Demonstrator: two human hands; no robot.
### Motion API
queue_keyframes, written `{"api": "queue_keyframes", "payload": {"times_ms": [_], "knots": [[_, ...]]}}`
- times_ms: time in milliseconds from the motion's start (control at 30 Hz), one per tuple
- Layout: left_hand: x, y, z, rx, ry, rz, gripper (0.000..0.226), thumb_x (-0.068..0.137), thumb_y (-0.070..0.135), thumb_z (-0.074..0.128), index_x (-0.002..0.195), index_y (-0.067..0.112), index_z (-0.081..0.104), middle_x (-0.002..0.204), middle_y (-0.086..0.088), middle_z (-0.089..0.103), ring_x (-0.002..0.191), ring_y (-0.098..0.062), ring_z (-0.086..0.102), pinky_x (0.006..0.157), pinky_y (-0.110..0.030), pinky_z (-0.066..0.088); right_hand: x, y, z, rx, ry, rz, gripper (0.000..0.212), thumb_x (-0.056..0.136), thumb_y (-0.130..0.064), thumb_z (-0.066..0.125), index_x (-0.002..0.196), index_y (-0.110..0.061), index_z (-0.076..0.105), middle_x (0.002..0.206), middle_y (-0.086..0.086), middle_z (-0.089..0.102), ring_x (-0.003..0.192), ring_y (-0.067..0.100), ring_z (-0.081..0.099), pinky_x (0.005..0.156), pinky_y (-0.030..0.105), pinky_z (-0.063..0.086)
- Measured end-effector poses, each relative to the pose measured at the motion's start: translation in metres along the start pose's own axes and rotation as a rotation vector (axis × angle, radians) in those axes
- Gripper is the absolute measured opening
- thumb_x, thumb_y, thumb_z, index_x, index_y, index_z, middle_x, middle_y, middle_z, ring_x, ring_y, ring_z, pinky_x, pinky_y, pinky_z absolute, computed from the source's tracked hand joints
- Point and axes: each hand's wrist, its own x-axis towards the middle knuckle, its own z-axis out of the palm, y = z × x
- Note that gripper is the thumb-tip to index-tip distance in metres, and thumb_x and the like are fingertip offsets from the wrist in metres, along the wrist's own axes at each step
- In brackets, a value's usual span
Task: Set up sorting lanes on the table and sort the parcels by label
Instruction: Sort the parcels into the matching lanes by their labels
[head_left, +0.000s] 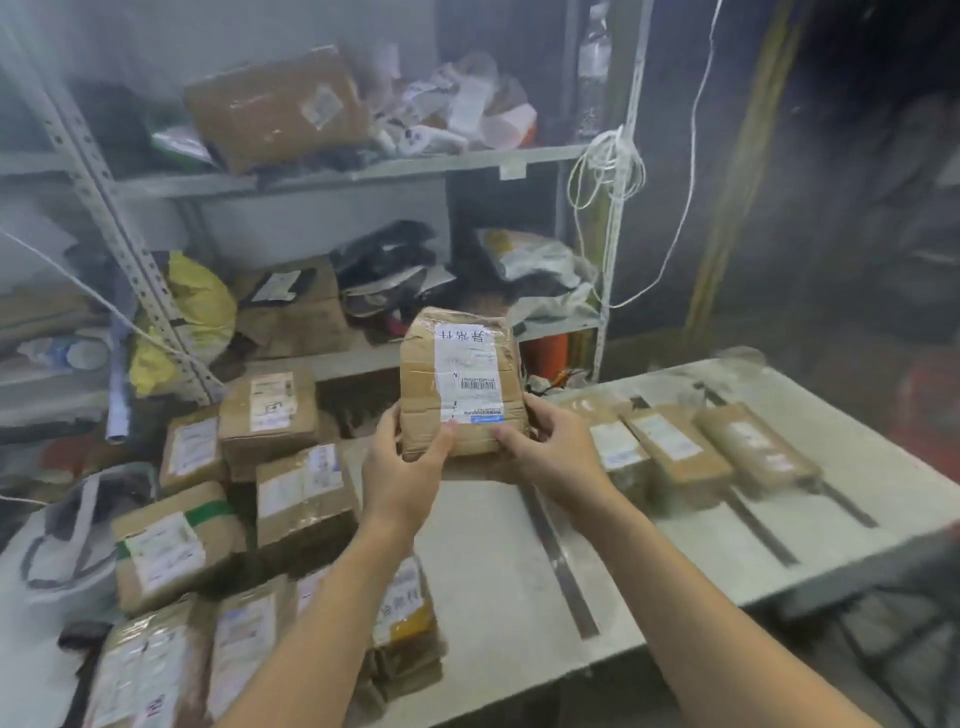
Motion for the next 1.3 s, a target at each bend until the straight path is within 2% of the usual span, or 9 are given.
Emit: {"api": "queue_keyframes", "payload": {"times_ms": [133, 267, 467, 567, 700, 833, 1033, 1200, 1300], "knots": [[-0.005, 0.007, 0.102, -0.072, -0.079, -0.003, 0.043, 0.084, 0.032, 0.074, 0.123, 0.032, 0.056, 0.110, 0.011, 0.068, 0.099, -0.006, 0.065, 0.086, -0.040, 0.058, 0.005, 0.021, -0.096, -0.076, 0.149, 0.088, 0.053, 0.072, -0.039, 0.068, 0.124, -0.027, 0.067, 0.114, -0.011, 0.071, 0.107, 0.009, 0.067, 0.092, 0.036, 0.056], [-0.007, 0.004, 0.205, -0.123, -0.234, -0.008, 0.036, 0.086, 0.032, 0.072, 0.117, 0.037, 0.054, 0.107, 0.016, 0.067, 0.099, -0.006, 0.066, 0.087, -0.036, 0.057, 0.017, 0.051, -0.191, -0.070, 0.258, 0.153, 0.042, 0.084, -0.018, 0.070, 0.126, -0.021, 0.066, 0.115, -0.010, 0.072, 0.106, 0.008, 0.067, 0.094, 0.034, 0.055], [0.001, -0.003, 0.347, -0.213, -0.392, -0.045, 0.046, 0.087, 0.028, 0.072, 0.122, 0.041, 0.047, 0.114, 0.022, 0.059, 0.101, 0.008, 0.057, 0.078, -0.016, 0.050, 0.046, 0.083, -0.314, -0.104, 0.333, 0.210, 0.042, 0.089, -0.007, 0.065, 0.125, -0.028, 0.065, 0.114, -0.012, 0.072, 0.100, 0.004, 0.069, 0.077, 0.024, 0.058], [0.009, -0.006, 0.406, -0.229, -0.450, -0.108, 0.048, 0.087, 0.032, 0.072, 0.126, 0.041, 0.045, 0.112, 0.026, 0.056, 0.103, 0.006, 0.056, 0.080, -0.018, 0.052, 0.068, 0.095, -0.362, -0.141, 0.373, 0.232, 0.043, 0.088, -0.003, 0.064, 0.124, -0.027, 0.066, 0.109, -0.013, 0.074, 0.100, 0.003, 0.069, 0.073, 0.021, 0.056], [0.020, -0.008, 0.474, -0.177, -0.502, -0.115, 0.047, 0.084, 0.037, 0.074, 0.124, 0.040, 0.048, 0.117, 0.025, 0.059, 0.106, 0.007, 0.056, 0.090, -0.026, 0.052, 0.097, 0.113, -0.427, -0.194, 0.379, 0.254, 0.042, 0.089, -0.004, 0.064, 0.126, -0.023, 0.066, 0.111, -0.012, 0.073, 0.102, 0.003, 0.069, 0.084, 0.027, 0.058], [0.024, -0.013, 0.521, -0.121, -0.514, -0.139, 0.035, 0.084, 0.034, 0.075, 0.105, 0.045, 0.050, 0.109, 0.028, 0.060, 0.096, 0.015, 0.057, 0.085, -0.020, 0.051, 0.121, 0.138, -0.479, -0.195, 0.297, 0.294, 0.042, 0.088, -0.005, 0.064, 0.125, -0.025, 0.068, 0.115, -0.013, 0.072, 0.108, 0.004, 0.066, 0.089, 0.025, 0.054], [0.028, -0.030, 0.587, -0.035, -0.400, -0.209, 0.030, 0.084, 0.031, 0.076, 0.101, 0.040, 0.052, 0.108, 0.019, 0.066, 0.094, 0.008, 0.062, 0.072, -0.017, 0.054, 0.169, 0.190, -0.541, -0.142, 0.103, 0.380, 0.037, 0.091, -0.006, 0.065, 0.124, -0.022, 0.067, 0.115, -0.008, 0.073, 0.103, 0.005, 0.069, 0.074, 0.014, 0.052], [0.030, -0.045, 0.621, 0.109, -0.240, -0.339, 0.035, 0.081, 0.030, 0.078, 0.107, 0.031, 0.054, 0.107, 0.014, 0.067, 0.099, -0.003, 0.063, 0.089, -0.033, 0.055, 0.205, 0.234, -0.563, -0.094, -0.071, 0.414, 0.031, 0.089, 0.001, 0.064, 0.108, -0.023, 0.070, 0.106, -0.006, 0.074, 0.094, 0.004, 0.069, 0.070, 0.012, 0.052], [0.031, -0.047, 0.632, 0.185, -0.189, -0.411, 0.032, 0.081, 0.017, 0.077, 0.104, 0.023, 0.056, 0.102, 0.010, 0.067, 0.089, 0.001, 0.062, 0.074, -0.017, 0.050, 0.220, 0.263, -0.567, -0.124, -0.177, 0.429, 0.030, 0.088, -0.001, 0.066, 0.114, -0.016, 0.071, 0.107, -0.005, 0.075, 0.090, 0.008, 0.070, 0.072, 0.019, 0.052]]}}
